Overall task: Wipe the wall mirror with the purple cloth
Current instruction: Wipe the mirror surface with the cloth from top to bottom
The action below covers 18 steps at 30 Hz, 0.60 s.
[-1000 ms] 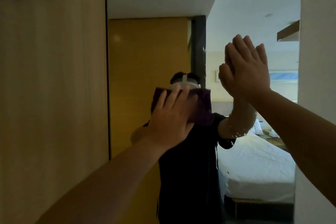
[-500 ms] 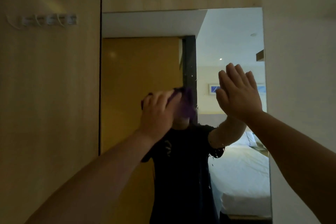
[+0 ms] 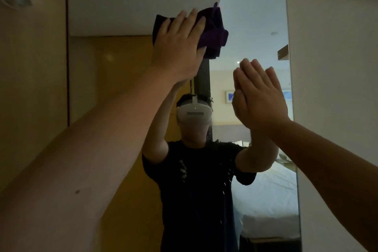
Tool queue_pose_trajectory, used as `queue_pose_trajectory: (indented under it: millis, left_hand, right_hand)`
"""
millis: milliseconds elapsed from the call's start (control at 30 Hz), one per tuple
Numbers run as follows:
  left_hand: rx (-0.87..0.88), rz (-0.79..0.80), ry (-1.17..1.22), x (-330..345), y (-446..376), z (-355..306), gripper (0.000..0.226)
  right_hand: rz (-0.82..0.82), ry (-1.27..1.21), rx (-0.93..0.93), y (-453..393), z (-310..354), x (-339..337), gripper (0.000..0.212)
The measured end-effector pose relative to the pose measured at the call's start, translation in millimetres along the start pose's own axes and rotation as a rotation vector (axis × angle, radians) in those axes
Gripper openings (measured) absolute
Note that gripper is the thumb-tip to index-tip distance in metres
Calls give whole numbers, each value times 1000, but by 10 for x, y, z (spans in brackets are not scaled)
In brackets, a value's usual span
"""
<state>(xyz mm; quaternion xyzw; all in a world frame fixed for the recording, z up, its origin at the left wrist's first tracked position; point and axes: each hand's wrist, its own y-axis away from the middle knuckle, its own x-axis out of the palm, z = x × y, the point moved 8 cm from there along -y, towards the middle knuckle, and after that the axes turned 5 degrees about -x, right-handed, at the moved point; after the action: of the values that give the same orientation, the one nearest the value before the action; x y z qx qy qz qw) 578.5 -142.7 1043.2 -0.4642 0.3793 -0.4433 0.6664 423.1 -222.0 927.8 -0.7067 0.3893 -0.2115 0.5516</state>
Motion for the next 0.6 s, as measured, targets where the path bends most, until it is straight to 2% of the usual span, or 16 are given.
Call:
queue_pose_trajectory:
  millis: [133, 300, 400, 500, 600]
  left_hand:
    - [62, 72, 35, 92, 968, -432, 63]
    - [91, 147, 93, 205, 2054, -804, 62]
    - [171, 227, 80, 258, 2556, -1047, 65]
    - [174, 238, 89, 276, 2696, -1078, 63]
    - [195, 186, 112, 216, 2586, -1021, 47]
  right_hand:
    - [-35, -28, 7, -1, 28, -64, 50]
    - [31, 7, 28, 0, 67, -74, 54]
    - [69, 29, 42, 3, 55, -58, 52]
    - [149, 40, 59, 34, 56, -67, 55]
    - [214, 33, 75, 83, 21, -118, 58]
